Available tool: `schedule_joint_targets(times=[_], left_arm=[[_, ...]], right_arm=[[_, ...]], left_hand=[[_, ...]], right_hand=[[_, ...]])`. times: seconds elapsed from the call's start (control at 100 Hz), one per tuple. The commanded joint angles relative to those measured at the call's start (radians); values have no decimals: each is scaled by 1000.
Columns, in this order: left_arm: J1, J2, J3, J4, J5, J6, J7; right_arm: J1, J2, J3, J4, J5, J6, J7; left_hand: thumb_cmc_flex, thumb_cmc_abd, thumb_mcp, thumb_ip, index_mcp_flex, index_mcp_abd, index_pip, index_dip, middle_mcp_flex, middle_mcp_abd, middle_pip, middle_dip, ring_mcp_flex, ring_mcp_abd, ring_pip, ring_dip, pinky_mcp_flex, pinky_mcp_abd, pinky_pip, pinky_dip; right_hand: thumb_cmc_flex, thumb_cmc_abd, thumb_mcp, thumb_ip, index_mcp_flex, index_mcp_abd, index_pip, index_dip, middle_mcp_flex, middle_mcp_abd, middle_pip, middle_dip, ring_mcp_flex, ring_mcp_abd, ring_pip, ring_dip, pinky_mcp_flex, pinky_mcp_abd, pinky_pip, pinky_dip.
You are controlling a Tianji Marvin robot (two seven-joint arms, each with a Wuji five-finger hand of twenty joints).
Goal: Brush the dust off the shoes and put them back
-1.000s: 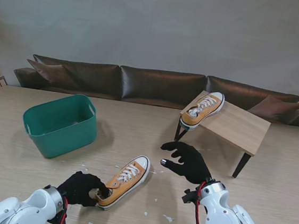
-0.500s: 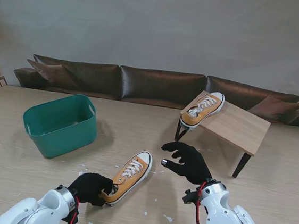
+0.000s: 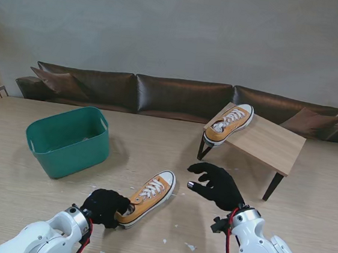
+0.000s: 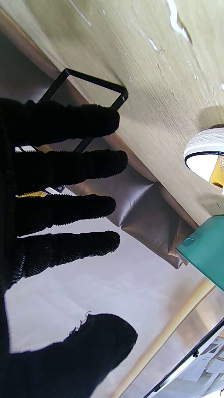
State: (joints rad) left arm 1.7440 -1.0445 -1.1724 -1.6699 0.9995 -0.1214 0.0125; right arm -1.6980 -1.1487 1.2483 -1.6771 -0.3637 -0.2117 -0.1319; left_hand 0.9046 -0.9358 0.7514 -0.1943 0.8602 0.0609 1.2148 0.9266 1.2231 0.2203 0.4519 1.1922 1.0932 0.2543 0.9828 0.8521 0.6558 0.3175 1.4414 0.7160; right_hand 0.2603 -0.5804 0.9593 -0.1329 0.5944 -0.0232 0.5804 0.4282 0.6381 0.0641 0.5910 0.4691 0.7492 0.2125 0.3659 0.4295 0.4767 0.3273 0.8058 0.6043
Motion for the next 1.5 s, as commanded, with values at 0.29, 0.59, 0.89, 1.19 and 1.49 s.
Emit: schedule_joint_targets(times=[0.29, 0.59, 0.89, 1.19, 1.49], left_arm=[[10, -5, -11, 8, 48, -22, 65], [-3, -8, -24, 18, 51, -86, 115], [-7, -7, -72, -48, 50, -194, 92], [-19, -10, -96, -109, 41, -265, 92], [-48, -17, -93, -140, 21, -304, 108]], right_arm=[[-83, 11, 52, -29, 33, -16, 58], [-92, 13, 60, -26, 57, -6, 80], [-84, 13, 58, -1, 66, 5, 84], [-58, 12, 47, 35, 76, 35, 94], [-61, 10, 37, 26, 117, 76, 109]], left_hand=[[-20, 30, 99, -23, 204, 112, 367, 197, 69, -160, 144, 25, 66, -44, 58, 36, 18, -13, 69, -9], [11, 27, 87, -23, 203, 118, 366, 200, 77, -179, 127, 22, 69, -58, 1, 15, 24, -41, 28, -37], [31, 25, 76, -15, 200, 134, 358, 209, 81, -181, 108, 35, 73, -61, -39, 18, 34, -78, -10, -61], [39, 19, 72, -11, 199, 140, 352, 213, 86, -181, 100, 39, 78, -63, -63, 22, 36, -89, -24, -68], [44, 23, 70, -9, 199, 145, 347, 217, 85, -177, 97, 45, 78, -61, -71, 30, 33, -91, -31, -70]], right_hand=[[-20, 57, 19, 29, -22, 13, 1, 13, 17, 19, -5, -11, 29, 3, 16, 8, -213, 20, -16, 14], [-20, 65, 22, 31, -23, 16, 3, 9, 21, 23, -3, -12, 31, 5, 19, 8, -211, 21, -12, 15], [-23, 72, 24, 32, -16, 20, 6, 7, 26, 26, -3, -13, 40, 6, 24, 9, -203, 23, -5, 16], [-23, 77, 30, 32, -14, 24, 9, 5, 26, 33, 1, -12, 41, 8, 28, 10, -201, 23, 1, 15], [-43, 92, 14, 29, -2, 36, 9, 0, 56, 51, 2, -15, 57, 33, 36, 12, -191, 40, 8, 12]])
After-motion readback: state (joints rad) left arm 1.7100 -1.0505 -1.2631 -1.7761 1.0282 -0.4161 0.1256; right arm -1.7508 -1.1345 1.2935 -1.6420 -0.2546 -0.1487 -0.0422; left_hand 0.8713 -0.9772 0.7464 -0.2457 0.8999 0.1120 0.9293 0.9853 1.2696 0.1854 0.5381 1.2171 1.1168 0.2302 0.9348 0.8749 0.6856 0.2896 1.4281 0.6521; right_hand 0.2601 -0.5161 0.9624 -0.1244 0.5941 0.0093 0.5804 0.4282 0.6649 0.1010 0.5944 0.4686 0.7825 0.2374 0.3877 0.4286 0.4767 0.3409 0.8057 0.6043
